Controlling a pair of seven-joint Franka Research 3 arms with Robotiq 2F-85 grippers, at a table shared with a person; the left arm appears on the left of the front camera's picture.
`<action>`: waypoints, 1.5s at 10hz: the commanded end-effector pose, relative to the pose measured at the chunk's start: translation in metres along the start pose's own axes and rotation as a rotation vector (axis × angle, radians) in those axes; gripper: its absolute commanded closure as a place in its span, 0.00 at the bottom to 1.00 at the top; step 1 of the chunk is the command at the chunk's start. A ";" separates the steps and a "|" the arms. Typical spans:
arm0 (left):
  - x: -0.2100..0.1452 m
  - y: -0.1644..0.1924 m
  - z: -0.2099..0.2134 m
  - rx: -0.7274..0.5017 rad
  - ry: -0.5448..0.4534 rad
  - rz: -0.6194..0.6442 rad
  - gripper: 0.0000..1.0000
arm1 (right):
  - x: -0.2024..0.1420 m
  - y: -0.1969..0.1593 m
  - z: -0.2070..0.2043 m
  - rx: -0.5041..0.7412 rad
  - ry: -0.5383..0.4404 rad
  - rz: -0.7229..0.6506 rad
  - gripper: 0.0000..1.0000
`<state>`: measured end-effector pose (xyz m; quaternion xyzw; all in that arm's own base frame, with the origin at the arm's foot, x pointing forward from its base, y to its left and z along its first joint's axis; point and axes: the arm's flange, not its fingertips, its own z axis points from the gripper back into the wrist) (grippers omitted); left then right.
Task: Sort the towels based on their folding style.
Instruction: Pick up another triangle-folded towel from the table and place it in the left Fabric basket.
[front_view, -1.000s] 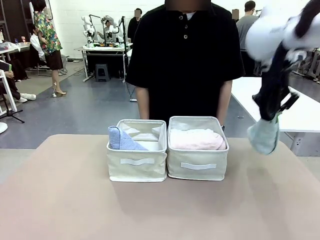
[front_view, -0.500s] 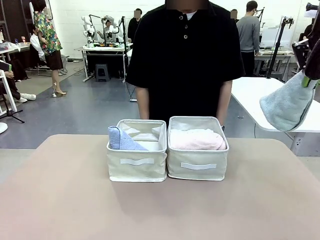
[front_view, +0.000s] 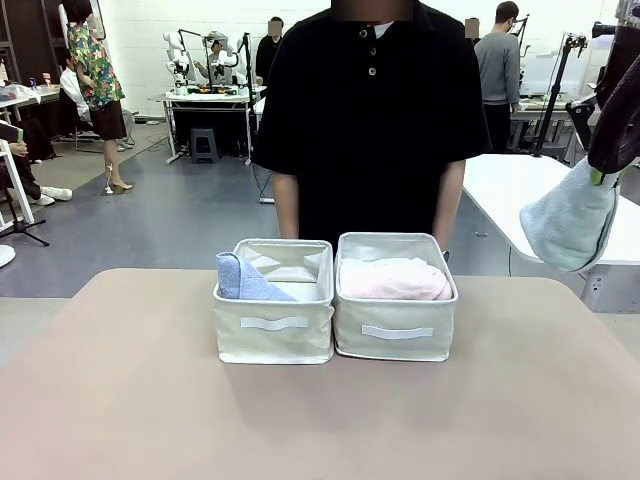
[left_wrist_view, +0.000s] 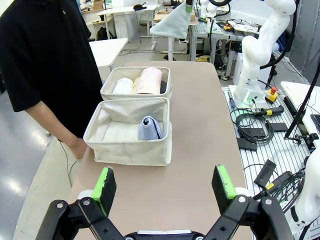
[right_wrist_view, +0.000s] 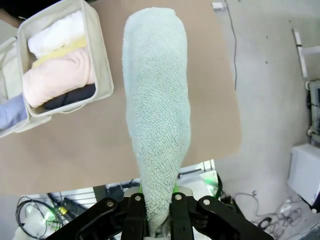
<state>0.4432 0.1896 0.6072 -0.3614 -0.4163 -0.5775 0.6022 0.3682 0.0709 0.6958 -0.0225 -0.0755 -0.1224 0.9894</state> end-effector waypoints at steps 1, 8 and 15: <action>0.000 -0.003 0.000 0.000 -0.013 -0.022 0.00 | 0.002 -0.003 0.003 -0.015 -0.026 0.012 1.00; 0.000 -0.003 0.000 0.000 -0.013 -0.022 0.00 | -0.013 0.261 0.030 0.224 -0.061 0.995 0.86; 0.000 -0.003 0.000 0.000 -0.013 -0.022 0.00 | -0.007 0.348 -0.016 0.133 -0.072 1.327 0.86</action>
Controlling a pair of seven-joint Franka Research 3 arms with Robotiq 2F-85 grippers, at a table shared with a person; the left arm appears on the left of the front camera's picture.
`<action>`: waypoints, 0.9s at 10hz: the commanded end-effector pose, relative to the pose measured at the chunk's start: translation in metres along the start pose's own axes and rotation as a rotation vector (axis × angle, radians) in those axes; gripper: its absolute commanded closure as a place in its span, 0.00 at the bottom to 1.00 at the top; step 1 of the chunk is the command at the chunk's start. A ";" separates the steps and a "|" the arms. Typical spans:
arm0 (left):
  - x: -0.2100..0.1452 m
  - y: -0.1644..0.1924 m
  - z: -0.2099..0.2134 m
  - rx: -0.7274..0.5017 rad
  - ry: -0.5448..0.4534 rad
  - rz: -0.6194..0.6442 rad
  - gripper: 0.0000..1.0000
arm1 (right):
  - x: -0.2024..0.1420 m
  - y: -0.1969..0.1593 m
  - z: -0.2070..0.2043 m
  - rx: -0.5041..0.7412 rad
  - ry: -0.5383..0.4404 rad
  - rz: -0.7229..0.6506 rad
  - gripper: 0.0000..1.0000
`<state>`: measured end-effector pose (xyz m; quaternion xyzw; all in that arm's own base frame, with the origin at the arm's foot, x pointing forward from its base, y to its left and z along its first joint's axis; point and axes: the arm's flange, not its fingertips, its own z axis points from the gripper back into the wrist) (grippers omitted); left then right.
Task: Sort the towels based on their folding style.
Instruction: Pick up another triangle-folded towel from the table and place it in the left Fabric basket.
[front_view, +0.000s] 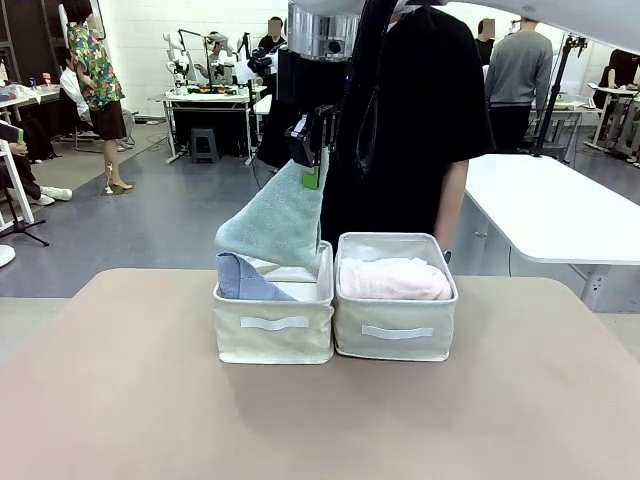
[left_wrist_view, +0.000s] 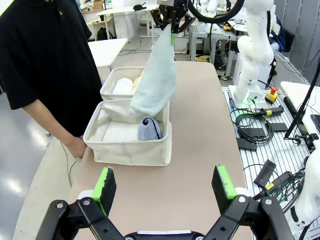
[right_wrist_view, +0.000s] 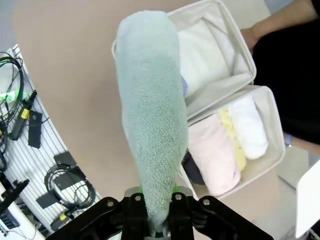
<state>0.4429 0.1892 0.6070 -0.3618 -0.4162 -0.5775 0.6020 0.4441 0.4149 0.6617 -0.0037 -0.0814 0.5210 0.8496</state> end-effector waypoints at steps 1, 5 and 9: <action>0.000 -0.002 0.001 0.001 -0.012 -0.022 0.00 | -0.011 -0.013 0.007 -0.078 0.004 -0.134 0.86; 0.000 -0.002 0.001 0.001 -0.012 -0.022 0.00 | 0.000 0.000 0.000 0.000 0.000 0.000 0.86; 0.000 -0.002 0.001 0.001 -0.012 -0.022 0.00 | -0.002 -0.022 0.005 -0.132 -0.020 0.044 0.86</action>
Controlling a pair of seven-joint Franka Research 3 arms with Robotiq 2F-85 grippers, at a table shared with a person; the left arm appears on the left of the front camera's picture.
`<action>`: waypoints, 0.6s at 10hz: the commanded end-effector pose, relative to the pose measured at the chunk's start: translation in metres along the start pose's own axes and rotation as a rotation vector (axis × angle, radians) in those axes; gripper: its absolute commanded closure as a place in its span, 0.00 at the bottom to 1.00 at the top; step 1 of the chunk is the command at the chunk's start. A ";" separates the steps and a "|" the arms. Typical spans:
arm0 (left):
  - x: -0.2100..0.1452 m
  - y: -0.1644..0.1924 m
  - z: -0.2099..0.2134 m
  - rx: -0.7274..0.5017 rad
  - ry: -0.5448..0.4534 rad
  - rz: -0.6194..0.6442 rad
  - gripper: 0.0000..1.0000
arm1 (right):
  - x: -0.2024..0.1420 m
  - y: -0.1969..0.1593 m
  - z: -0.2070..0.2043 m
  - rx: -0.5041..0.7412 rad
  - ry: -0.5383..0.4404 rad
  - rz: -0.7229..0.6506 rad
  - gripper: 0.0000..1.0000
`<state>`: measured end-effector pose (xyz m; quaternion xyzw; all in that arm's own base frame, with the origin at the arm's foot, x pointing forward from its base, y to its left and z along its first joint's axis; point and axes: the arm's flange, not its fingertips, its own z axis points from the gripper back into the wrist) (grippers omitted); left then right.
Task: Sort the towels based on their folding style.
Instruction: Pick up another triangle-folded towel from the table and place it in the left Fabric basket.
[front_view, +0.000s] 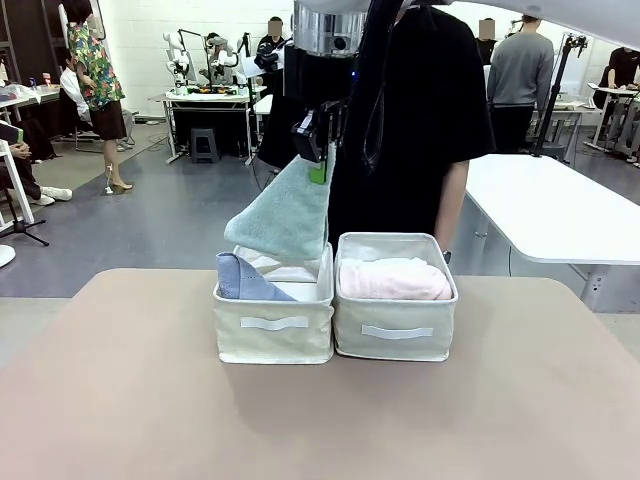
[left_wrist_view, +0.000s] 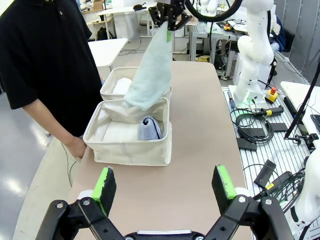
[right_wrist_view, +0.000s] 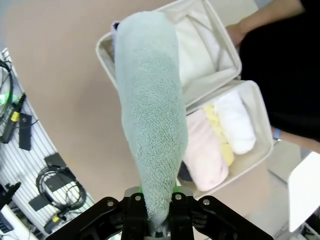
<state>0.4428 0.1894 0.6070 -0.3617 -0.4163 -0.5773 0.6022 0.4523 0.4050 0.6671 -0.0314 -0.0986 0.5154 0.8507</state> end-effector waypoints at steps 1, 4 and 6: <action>0.000 -0.002 0.000 0.001 -0.012 -0.022 0.00 | 0.010 -0.019 -0.004 -0.067 -0.027 0.083 0.86; 0.000 -0.002 0.000 0.001 -0.012 -0.022 0.00 | 0.028 -0.056 -0.025 -0.067 -0.096 0.239 0.86; 0.000 -0.002 0.000 0.001 -0.012 -0.022 0.00 | 0.042 -0.067 -0.040 -0.074 -0.112 0.285 0.86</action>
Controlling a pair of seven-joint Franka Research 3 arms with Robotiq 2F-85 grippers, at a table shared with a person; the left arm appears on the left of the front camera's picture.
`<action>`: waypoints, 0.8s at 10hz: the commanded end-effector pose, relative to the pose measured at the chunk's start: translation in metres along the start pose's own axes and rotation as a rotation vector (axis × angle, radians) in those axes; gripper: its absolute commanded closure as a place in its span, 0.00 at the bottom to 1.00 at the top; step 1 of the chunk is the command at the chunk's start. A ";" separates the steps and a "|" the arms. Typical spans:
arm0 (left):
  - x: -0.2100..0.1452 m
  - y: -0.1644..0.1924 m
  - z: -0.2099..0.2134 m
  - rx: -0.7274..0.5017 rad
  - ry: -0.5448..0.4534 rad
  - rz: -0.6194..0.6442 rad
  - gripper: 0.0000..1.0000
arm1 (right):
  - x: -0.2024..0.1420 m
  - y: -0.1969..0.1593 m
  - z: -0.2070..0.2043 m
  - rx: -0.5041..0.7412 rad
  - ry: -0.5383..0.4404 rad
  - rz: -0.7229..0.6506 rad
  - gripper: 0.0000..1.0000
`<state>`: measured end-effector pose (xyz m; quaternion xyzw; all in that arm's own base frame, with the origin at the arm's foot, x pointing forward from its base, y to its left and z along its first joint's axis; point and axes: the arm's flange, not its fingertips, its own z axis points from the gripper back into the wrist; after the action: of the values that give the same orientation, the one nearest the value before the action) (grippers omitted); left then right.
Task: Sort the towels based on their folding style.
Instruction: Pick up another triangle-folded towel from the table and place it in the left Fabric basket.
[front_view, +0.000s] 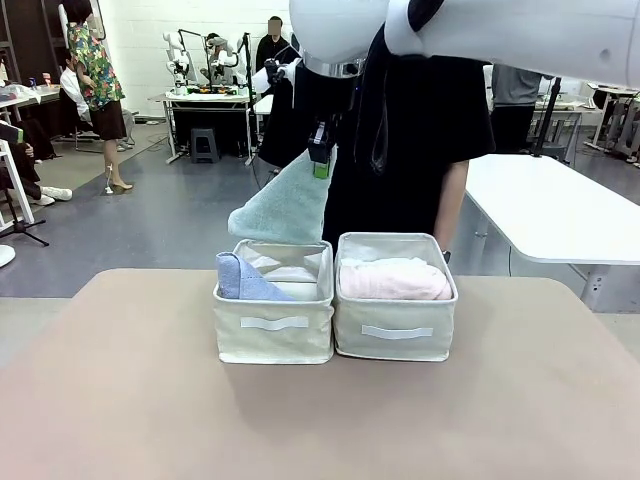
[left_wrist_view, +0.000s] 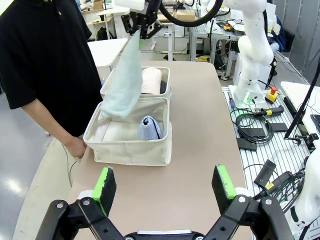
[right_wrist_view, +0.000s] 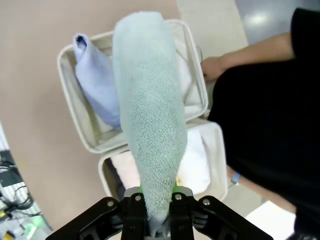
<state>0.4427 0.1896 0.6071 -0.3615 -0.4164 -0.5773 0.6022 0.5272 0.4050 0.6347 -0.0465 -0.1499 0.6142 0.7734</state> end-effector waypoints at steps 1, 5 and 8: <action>0.000 -0.002 0.000 0.000 -0.012 -0.022 0.00 | 0.015 -0.014 -0.003 -0.026 -0.004 0.038 0.86; 0.000 -0.002 0.000 0.000 -0.012 -0.022 0.00 | 0.016 -0.025 -0.038 0.028 0.022 0.047 0.86; 0.000 -0.002 0.000 0.000 -0.012 -0.022 0.00 | 0.013 -0.021 -0.068 0.057 0.044 0.077 0.86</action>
<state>0.4427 0.1896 0.6071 -0.3615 -0.4164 -0.5773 0.6022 0.5621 0.4171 0.5732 -0.0346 -0.1155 0.6368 0.7616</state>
